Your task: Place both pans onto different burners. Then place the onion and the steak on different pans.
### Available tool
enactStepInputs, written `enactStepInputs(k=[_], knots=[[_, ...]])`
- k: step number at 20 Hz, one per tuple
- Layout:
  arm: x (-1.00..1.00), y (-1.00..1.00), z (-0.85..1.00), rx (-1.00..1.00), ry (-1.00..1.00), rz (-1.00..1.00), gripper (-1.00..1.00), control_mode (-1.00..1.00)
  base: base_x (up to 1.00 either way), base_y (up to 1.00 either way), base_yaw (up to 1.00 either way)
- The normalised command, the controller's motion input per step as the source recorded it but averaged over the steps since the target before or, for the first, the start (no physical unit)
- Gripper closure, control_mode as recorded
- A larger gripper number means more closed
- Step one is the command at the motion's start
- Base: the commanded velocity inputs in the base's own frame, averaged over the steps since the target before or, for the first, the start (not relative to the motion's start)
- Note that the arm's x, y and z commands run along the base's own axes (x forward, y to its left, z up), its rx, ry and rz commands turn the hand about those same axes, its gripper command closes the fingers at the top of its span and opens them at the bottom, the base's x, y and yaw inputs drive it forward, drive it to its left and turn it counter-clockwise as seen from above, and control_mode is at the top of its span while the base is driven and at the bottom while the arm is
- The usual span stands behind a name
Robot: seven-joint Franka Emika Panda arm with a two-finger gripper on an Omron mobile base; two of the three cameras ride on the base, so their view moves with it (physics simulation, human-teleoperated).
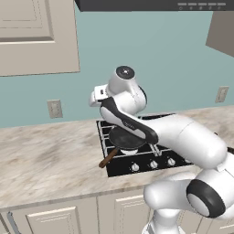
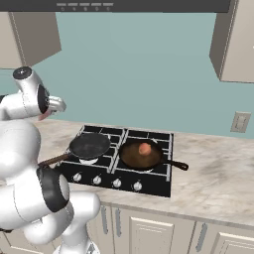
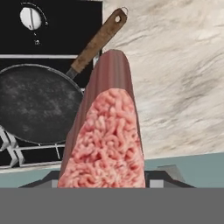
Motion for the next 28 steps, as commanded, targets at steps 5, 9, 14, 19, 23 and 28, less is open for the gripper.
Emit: enactStepInputs(k=[5, 9, 14, 19, 23, 28], knots=[[-0.20, -0.41, 0.03, 0.00, 0.00, 0.00, 1.00, -1.00, 0.00, 0.00, 0.00], [-0.21, -0.40, 0.00, 0.00, 0.00, 0.00, 1.00, -1.00, 0.00, 0.00, 0.00], [-0.22, -0.37, 0.00, 0.00, 0.01, 0.00, 1.00, -1.00, 0.00, 0.00, 0.00], [-0.18, -0.34, 0.00, -0.01, 0.00, -0.01, 1.00, -1.00, 0.00, 0.00, 0.00], [-0.13, -0.33, -0.04, -0.01, 0.00, 0.00, 1.00, -1.00, 0.00, 0.00, 0.00], [-0.04, -0.24, -0.12, 0.00, 0.00, 0.00, 1.00, -1.00, 0.00, 0.00, 0.00]])
